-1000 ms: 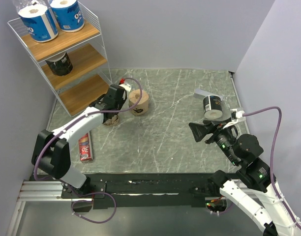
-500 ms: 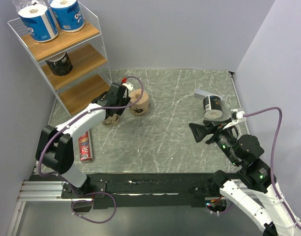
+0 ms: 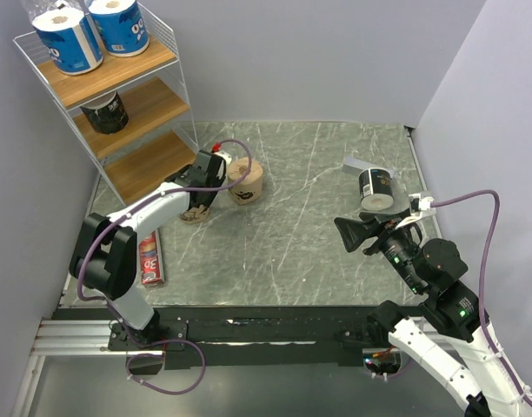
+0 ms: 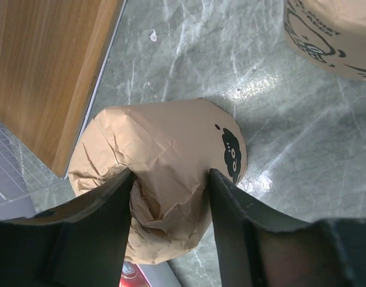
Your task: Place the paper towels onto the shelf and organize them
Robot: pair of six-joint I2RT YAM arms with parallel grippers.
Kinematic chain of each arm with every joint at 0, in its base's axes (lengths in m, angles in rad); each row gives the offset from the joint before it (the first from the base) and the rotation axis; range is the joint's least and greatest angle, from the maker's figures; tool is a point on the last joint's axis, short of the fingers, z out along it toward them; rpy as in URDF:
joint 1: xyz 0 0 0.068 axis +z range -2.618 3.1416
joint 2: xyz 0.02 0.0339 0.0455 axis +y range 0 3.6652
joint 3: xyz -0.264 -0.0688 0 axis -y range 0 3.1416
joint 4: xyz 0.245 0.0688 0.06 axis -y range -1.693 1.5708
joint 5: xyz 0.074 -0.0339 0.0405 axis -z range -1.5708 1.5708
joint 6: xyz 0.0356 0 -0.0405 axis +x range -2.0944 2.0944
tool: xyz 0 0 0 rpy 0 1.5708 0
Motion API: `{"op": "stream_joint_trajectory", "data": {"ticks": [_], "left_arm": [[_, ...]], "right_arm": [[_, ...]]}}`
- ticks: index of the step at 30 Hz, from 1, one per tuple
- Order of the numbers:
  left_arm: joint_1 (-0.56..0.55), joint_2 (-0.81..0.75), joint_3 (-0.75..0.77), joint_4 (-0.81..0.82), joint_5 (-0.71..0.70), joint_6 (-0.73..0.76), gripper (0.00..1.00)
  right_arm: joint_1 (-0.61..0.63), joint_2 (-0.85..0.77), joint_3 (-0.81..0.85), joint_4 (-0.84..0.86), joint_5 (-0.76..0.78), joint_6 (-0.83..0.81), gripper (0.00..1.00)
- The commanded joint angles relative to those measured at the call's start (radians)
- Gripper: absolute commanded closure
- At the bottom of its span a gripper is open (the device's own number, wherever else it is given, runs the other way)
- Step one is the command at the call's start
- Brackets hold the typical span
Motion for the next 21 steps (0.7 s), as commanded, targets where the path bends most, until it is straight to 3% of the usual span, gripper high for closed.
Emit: {"op": "stream_joint_trajectory", "data": {"ticks": [1,8,9,10,13,21], "left_arm": [[0.004,0.007,-0.024,0.013,-0.030,-0.021,0.49],[0.033,-0.021,-0.029,0.013,-0.043,-0.002,0.60],[0.032,-0.022,-0.015,-0.012,-0.036,-0.010,0.57],[0.032,-0.027,-0.009,-0.026,-0.010,-0.028,0.47],[0.032,-0.050,-0.008,-0.046,0.009,-0.059,0.36],[0.049,-0.045,-0.054,0.005,0.006,-0.052,0.32]], "right_arm": [[-0.002,-0.003,-0.003,0.042,0.003,-0.021,0.10],[-0.002,0.011,-0.008,0.050,-0.013,-0.038,0.10],[-0.003,0.017,0.000,0.043,-0.015,-0.041,0.10],[-0.005,0.024,0.015,0.031,-0.016,-0.047,0.10],[-0.002,0.038,0.026,0.027,-0.021,-0.050,0.10],[-0.002,0.014,0.011,0.036,-0.036,-0.027,0.10]]}}
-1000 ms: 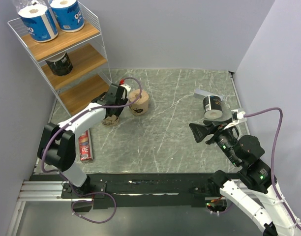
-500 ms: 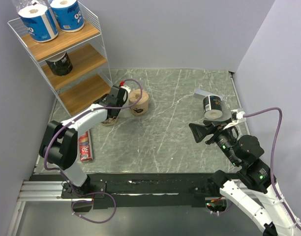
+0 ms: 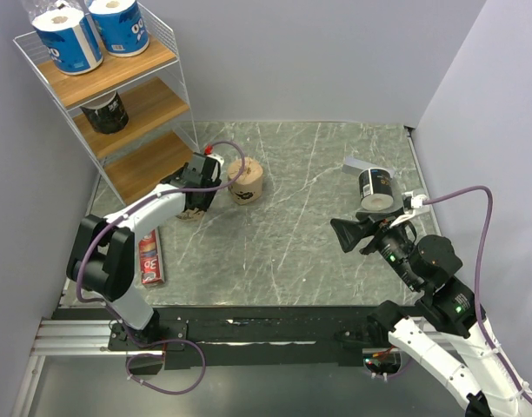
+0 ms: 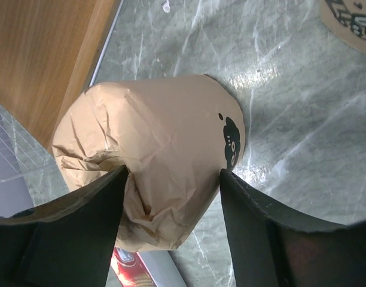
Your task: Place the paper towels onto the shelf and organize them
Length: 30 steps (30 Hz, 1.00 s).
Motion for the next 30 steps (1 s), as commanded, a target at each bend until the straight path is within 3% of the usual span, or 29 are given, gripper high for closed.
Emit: {"op": "stream_joint_trajectory", "data": {"ticks": [1,5,7,12,20,25,30], "left_arm": [[0.019,-0.023,-0.020,0.030,0.024,-0.007,0.33],[0.027,0.018,0.009,0.030,0.015,0.004,0.43],[0.027,0.029,0.018,0.035,-0.043,0.008,0.53],[0.036,-0.003,0.011,0.134,-0.097,0.071,0.60],[0.151,0.031,0.031,0.272,-0.089,0.232,0.64],[0.231,0.113,0.137,0.225,-0.034,0.248,0.61],[0.251,0.192,0.207,0.227,-0.103,0.272,0.62]], "right_arm": [[-0.002,-0.013,0.021,0.029,-0.014,0.000,0.10],[0.000,-0.020,0.026,0.023,-0.008,0.003,0.10],[-0.003,-0.023,0.024,0.024,-0.009,0.003,0.10],[-0.002,-0.019,0.024,0.024,-0.014,0.000,0.10],[-0.002,-0.013,0.038,-0.010,0.037,-0.021,0.10],[-0.002,-0.010,0.043,-0.003,0.050,-0.026,0.10],[-0.003,0.000,0.049,0.003,0.066,-0.032,0.10]]}}
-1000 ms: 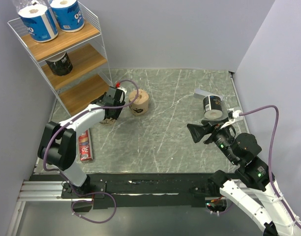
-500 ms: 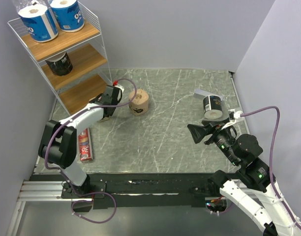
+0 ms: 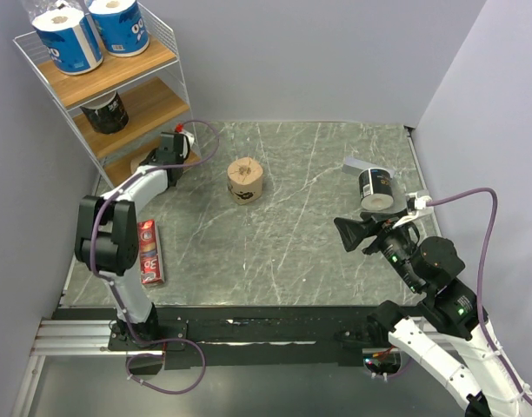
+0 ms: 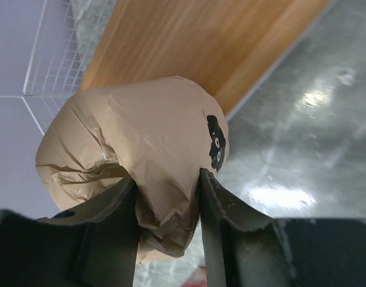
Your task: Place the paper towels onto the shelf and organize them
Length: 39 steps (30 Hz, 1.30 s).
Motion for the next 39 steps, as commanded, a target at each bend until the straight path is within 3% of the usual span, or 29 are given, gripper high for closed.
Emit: {"op": "stream_joint_trajectory", "data": {"ticks": [1,8,10,11,14,21,27,32,39], "left_arm": [[0.008,0.044,0.078,0.057,-0.065,0.047,0.62],[0.028,0.063,0.033,0.174,-0.161,0.115,0.48],[0.029,0.043,0.038,0.175,-0.174,0.112,0.40],[0.029,0.037,0.046,0.166,-0.169,0.107,0.31],[0.026,0.007,0.090,0.082,-0.155,0.064,0.23],[-0.037,-0.094,0.078,0.042,-0.083,0.014,0.29],[-0.077,-0.060,0.089,0.025,-0.033,-0.059,0.41],[-0.074,0.015,0.125,0.001,-0.106,-0.054,0.53],[-0.046,0.113,0.149,-0.023,-0.178,-0.051,0.59]], "right_arm": [[-0.002,0.011,0.046,0.013,0.031,-0.020,0.10],[-0.003,-0.018,0.065,-0.017,0.048,-0.031,0.09],[-0.002,-0.020,0.069,-0.023,0.050,-0.032,0.09],[-0.002,-0.021,0.067,-0.022,0.050,-0.032,0.10],[-0.003,-0.023,0.061,-0.020,0.041,-0.029,0.09],[-0.003,-0.029,0.062,-0.040,0.016,-0.014,0.09],[0.000,-0.023,0.050,-0.028,0.007,-0.005,0.08],[-0.003,-0.032,0.064,-0.057,0.018,-0.005,0.08],[-0.002,-0.071,0.062,-0.065,0.033,-0.002,0.08]]}}
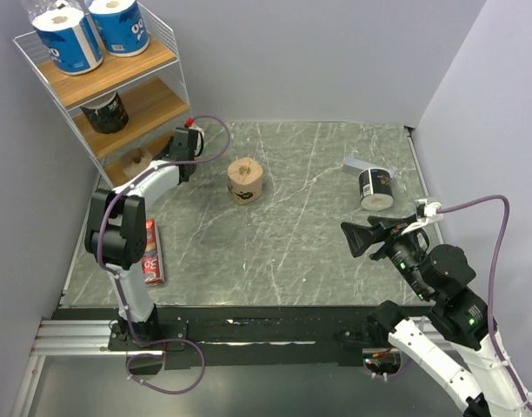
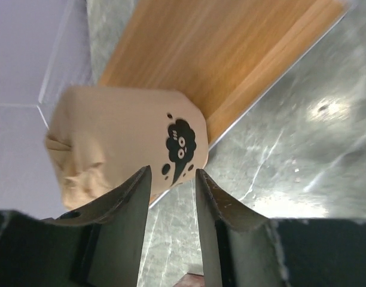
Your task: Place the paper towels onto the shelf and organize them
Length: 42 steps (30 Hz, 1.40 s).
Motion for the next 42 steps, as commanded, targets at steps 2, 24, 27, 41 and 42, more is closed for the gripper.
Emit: {"op": "stream_joint_trajectory", "data": {"ticks": [2,24,27,41,42], "left_arm": [[0.028,0.052,0.031,-0.003,-0.100,-0.004,0.59],[0.107,0.144,0.146,-0.090,-0.161,-0.099,0.59],[0.092,0.091,0.157,-0.095,-0.094,-0.137,0.56],[-0.122,-0.213,0.117,-0.136,0.380,-0.208,0.35],[-0.142,-0.216,0.125,-0.156,0.442,-0.203,0.34]], "right_arm": [[-0.002,-0.030,0.034,0.002,0.019,0.005,0.08],[-0.002,-0.036,0.050,-0.029,0.037,0.007,0.08],[0.000,-0.024,0.046,-0.024,0.021,0.016,0.08],[-0.002,-0.039,0.016,-0.044,0.023,0.016,0.08],[-0.002,-0.044,0.011,-0.046,0.028,0.014,0.08]]}}
